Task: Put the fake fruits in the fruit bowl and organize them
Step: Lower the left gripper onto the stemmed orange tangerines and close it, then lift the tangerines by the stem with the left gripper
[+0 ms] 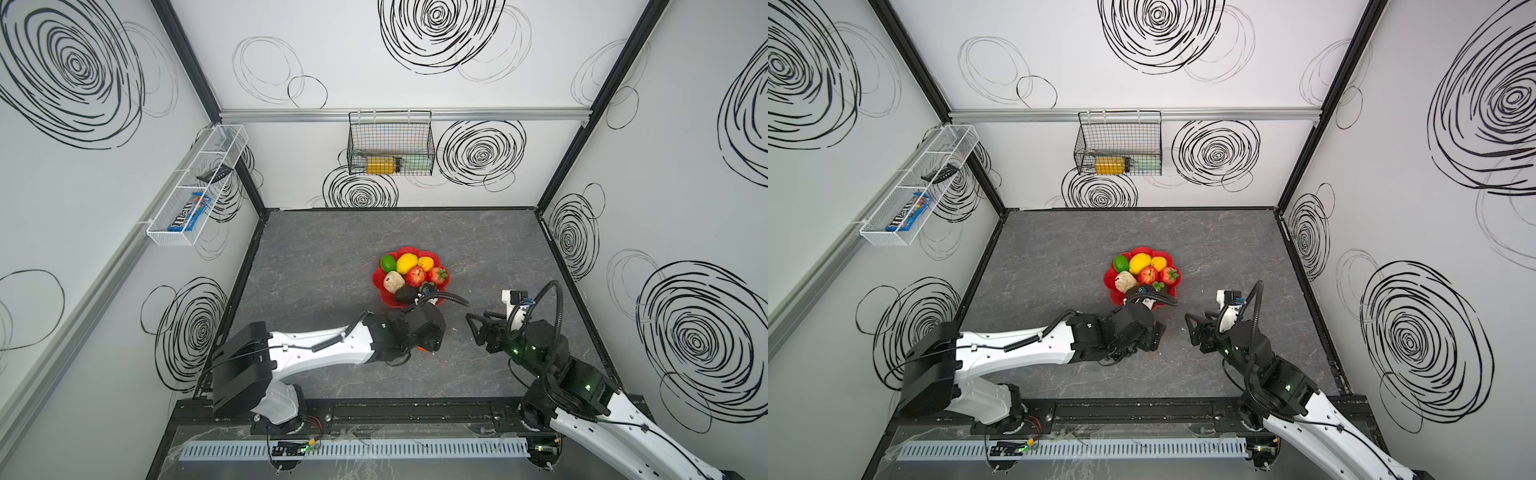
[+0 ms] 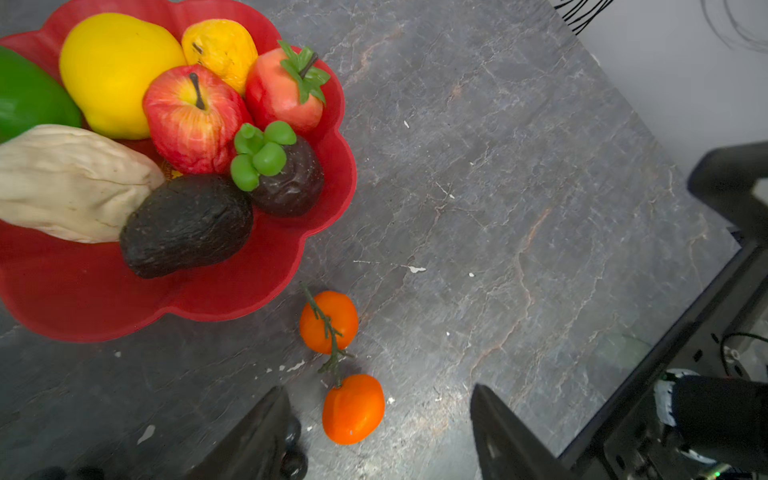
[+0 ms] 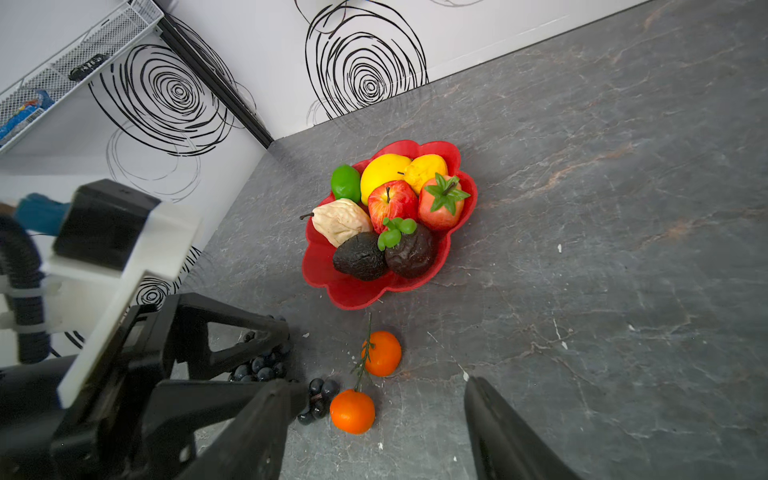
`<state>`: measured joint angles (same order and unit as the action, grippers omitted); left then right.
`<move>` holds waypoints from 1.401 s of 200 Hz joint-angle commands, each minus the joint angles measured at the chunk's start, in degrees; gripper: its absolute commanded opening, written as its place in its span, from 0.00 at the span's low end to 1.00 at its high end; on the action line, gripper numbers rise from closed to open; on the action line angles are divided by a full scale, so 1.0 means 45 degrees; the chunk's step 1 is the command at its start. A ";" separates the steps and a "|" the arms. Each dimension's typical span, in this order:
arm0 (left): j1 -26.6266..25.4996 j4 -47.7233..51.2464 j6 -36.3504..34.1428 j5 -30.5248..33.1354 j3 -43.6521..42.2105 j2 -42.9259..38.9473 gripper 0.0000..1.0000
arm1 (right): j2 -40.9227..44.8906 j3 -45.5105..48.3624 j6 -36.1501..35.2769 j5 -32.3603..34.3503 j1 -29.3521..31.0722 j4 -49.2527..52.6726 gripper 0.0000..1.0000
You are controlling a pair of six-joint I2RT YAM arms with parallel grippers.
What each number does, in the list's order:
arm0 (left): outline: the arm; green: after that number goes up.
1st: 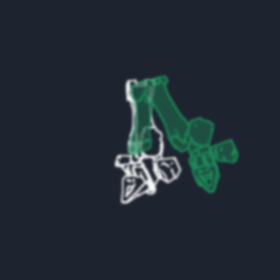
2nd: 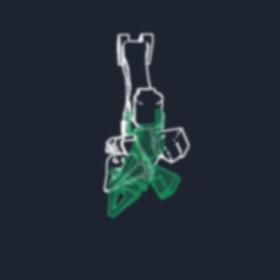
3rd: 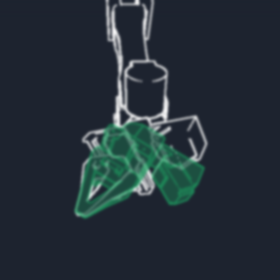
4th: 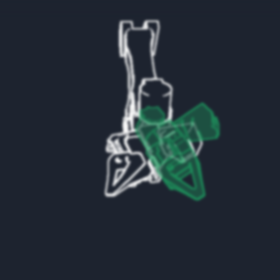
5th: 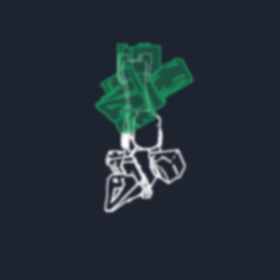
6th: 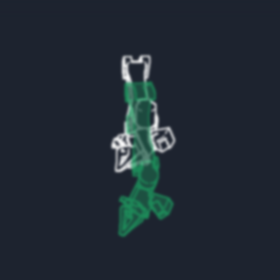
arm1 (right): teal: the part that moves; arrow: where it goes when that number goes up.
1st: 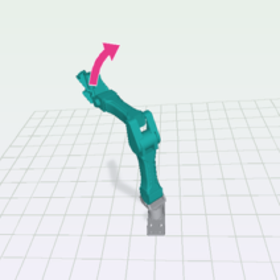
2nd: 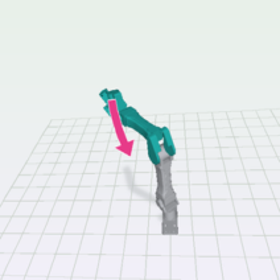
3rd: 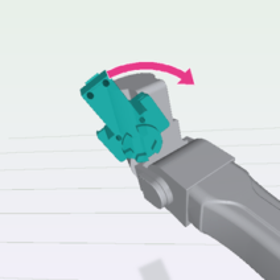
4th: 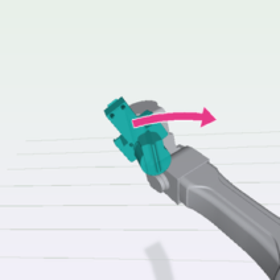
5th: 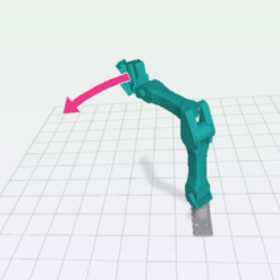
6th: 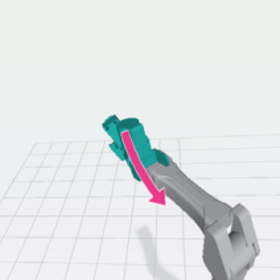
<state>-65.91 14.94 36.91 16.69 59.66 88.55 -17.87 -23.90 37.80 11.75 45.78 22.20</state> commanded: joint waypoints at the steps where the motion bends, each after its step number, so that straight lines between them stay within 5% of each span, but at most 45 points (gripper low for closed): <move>1: 0.0110 0.0848 0.0446 -0.0003 0.0893 0.0860 0.69 | 0.0589 0.0208 0.0618 -0.0031 -0.0047 -0.0070 0.72; 117: 0.0945 0.1675 0.0939 0.0247 0.2745 0.3785 0.54 | 0.3897 0.0993 0.1839 0.0803 -0.0009 0.0492 0.78; 280: 0.1360 0.1797 0.1096 0.0491 0.3090 0.4950 0.36 | 0.3870 0.1129 0.1697 0.0485 0.0024 0.0306 0.80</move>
<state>-60.20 23.05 41.50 17.85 71.90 110.00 -1.06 -19.62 45.08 14.11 45.80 23.46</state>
